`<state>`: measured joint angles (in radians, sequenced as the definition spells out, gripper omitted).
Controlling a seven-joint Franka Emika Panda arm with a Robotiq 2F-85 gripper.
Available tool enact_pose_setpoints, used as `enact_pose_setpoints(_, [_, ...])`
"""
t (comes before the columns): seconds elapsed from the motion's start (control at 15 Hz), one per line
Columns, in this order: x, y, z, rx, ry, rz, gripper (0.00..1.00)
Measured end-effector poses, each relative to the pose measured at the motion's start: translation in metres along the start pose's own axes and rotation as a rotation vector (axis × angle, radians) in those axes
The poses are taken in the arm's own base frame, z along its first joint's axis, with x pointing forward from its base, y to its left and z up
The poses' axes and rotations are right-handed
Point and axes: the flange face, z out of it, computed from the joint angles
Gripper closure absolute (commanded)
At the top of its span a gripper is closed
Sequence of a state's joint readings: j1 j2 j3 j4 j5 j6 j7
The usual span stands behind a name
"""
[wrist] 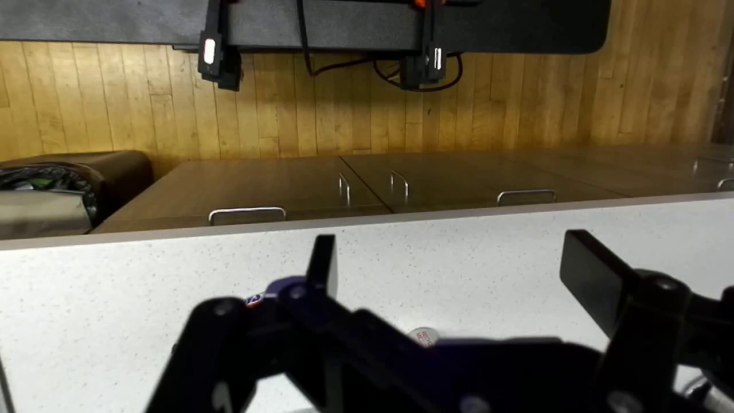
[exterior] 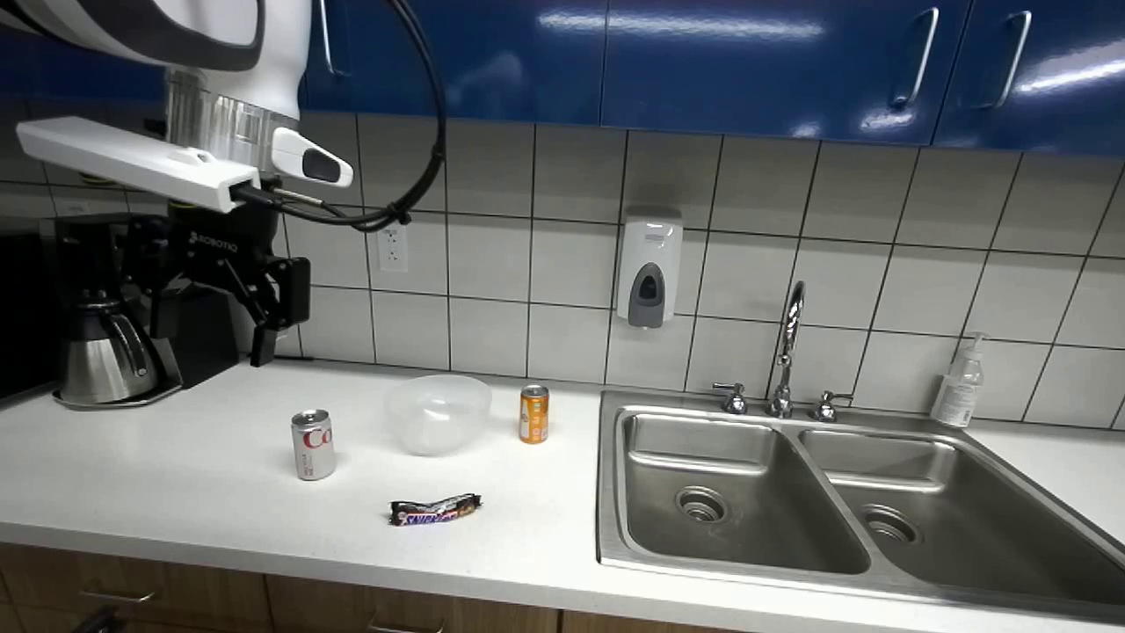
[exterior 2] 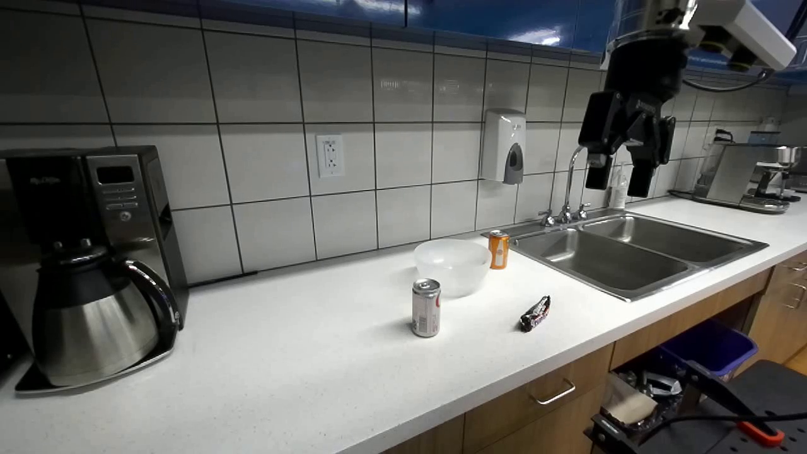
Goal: Put the bar into the bowl
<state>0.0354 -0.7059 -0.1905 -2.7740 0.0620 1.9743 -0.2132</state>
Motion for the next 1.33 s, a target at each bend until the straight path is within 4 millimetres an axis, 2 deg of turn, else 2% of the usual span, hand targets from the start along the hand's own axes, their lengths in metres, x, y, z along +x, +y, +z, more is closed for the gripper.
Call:
enact_pose_setpoints(0.13, [0.000,0.000,0.001,0.000,-0.004,0.003,0.00])
enact_pose_setpoints(0.33, [0.009,0.009,-0.004,0.003,0.076,0.106,0.00])
enact_pose_setpoints(0.87, [0.024,0.055,-0.012,0.008,0.265,0.444,0.00])
enact_pose_setpoints(1.33, [0.037,0.092,0.005,0.008,0.346,0.684,0.00])
